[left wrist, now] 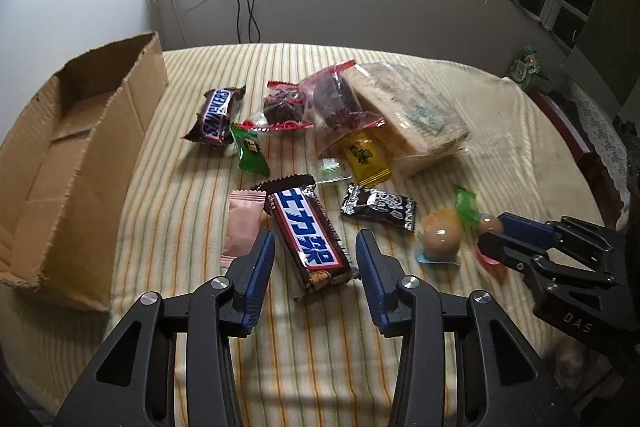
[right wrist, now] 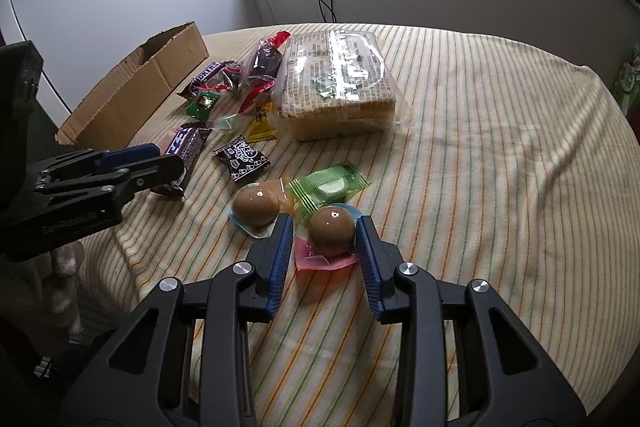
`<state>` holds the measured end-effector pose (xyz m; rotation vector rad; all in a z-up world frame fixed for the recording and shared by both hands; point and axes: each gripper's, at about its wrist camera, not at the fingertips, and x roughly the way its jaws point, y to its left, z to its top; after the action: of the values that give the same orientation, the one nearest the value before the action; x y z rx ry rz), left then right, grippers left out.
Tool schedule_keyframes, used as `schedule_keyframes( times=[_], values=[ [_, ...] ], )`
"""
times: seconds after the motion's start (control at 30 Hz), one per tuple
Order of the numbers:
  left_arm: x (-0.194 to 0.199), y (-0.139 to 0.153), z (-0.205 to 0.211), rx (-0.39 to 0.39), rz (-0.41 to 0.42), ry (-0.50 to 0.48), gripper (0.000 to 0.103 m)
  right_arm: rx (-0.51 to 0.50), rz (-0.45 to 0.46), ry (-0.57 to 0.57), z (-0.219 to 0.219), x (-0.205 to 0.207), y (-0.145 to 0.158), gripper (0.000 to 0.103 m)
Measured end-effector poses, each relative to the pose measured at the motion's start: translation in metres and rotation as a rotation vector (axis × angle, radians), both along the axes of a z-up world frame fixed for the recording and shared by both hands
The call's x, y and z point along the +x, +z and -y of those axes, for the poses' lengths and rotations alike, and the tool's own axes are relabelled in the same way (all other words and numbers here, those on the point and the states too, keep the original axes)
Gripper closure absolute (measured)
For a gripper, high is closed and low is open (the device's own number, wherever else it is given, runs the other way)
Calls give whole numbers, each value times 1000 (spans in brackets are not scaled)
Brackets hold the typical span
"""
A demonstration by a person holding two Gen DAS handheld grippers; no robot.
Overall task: Organize snacks
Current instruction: 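Move the right tool to the brown chocolate egg while the left tool reaches the Snickers bar, then close the right tool on the chocolate egg while the left tool grips the Snickers bar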
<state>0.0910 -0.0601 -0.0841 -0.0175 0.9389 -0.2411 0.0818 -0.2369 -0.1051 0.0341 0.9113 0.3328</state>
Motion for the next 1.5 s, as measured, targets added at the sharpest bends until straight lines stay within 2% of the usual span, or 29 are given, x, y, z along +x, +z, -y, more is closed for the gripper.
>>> schedule_keyframes(
  times=[0.27, 0.33, 0.4, 0.43, 0.47, 0.5, 0.63, 0.77, 1.17, 1.27, 1.33, 1.5],
  values=[
    [10, -11, 2, 15, -12, -2, 63, -15, -11, 3, -1, 5, -1, 69],
    [11, -12, 3, 19, -11, -4, 67, -32, -8, 10, -3, 4, -1, 68],
    [13, -13, 2, 21, -9, 2, 76, -45, -5, 16, -5, 5, -2, 68],
    [14, -14, 0, 18, -9, 4, 76, -48, -4, 20, -5, 5, -1, 69],
    [15, -13, -2, 10, -10, 3, 76, -44, -5, 20, -5, 5, -1, 76],
    [15, -13, -2, 10, -9, 2, 76, -44, -6, 17, -4, 6, -1, 77],
    [13, -13, -1, 18, -2, 1, 76, -37, -11, 20, -3, 7, -1, 77],
    [12, -11, -4, -6, -5, 3, 76, -26, -2, 8, 2, 6, 3, 77],
    [-2, 12, -20, -54, 41, 11, 76, -12, 52, 8, 2, -9, 27, 77],
    [-4, 18, -25, -60, 53, 18, 76, 11, 35, 3, 2, -7, 28, 77],
    [-6, 24, -30, -64, 69, 25, 76, -19, 52, 2, -2, -8, 30, 77],
    [-10, 44, -48, -64, 123, 48, 76, -14, 85, 12, -11, -7, 43, 77]
  ],
)
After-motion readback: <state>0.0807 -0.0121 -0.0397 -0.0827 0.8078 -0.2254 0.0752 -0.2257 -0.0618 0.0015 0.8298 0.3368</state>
